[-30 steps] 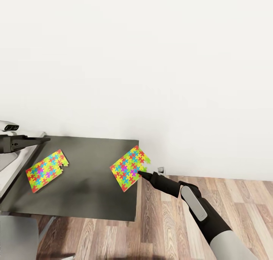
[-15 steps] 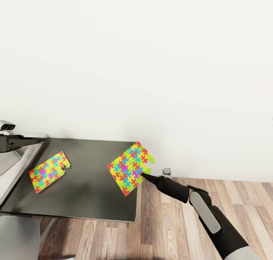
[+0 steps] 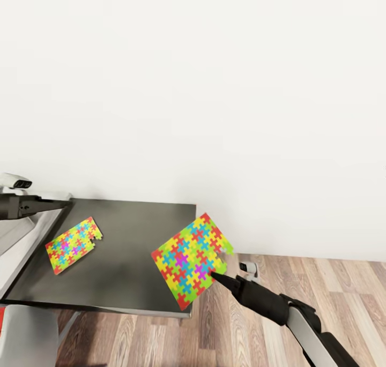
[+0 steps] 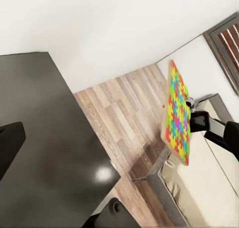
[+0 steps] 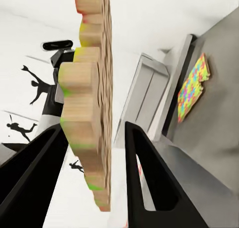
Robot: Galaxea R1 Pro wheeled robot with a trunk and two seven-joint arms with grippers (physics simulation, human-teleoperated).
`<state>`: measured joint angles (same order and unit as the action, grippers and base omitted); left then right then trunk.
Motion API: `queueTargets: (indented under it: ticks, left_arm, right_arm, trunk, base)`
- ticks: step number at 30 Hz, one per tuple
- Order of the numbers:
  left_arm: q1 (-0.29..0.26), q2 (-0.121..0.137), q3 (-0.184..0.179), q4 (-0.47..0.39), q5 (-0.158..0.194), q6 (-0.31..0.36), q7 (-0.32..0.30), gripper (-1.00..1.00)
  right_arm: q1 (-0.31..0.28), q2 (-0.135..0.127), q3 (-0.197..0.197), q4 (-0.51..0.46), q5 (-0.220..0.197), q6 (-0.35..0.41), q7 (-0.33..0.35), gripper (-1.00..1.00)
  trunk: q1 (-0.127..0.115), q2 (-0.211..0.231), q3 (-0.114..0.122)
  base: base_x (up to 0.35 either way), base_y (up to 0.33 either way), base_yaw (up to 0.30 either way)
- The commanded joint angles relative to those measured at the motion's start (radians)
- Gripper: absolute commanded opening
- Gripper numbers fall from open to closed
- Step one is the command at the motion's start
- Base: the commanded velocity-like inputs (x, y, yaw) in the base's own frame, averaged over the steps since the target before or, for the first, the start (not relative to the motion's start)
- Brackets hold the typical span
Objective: Put all the toys in the child's room - the three board games (two on the bed and one on the table), the two jigsaw puzzles on the table, and the tennis ball on the table - inside the toy box on the table in the child's room.
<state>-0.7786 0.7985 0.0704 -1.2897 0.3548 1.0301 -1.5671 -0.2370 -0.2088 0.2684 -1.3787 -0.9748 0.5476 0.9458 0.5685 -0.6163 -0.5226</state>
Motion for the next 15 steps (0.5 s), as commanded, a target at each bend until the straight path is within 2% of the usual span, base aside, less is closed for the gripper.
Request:
queueTargets:
  ticks: [1, 9, 15]
  left_arm:
    - [-0.001, 0.000, -0.002, 0.000, 0.000, 0.011, -0.004, 1.00]
    - [-0.001, 0.002, -0.009, -0.005, 0.000, 0.016, -0.004, 1.00]
    - [0.000, 0.002, -0.010, -0.047, 0.002, 0.017, -0.004, 1.00]
  right_arm:
    - [0.004, -0.002, 0.002, 0.000, -0.009, 0.002, 0.008, -1.00]
    - [0.046, -0.010, 0.001, -0.026, -0.009, -0.071, 0.090, -1.00]
    - [0.053, -0.016, 0.001, -0.049, -0.010, -0.078, 0.104, -1.00]
  trunk:
    - [-0.004, 0.006, 0.004]
    - [-0.034, 0.062, 0.042]
    - [-0.057, 0.104, 0.071]
  base:
    - [0.000, 0.000, 0.000]
    - [0.000, 0.000, 0.000]
    - [0.000, 0.000, 0.000]
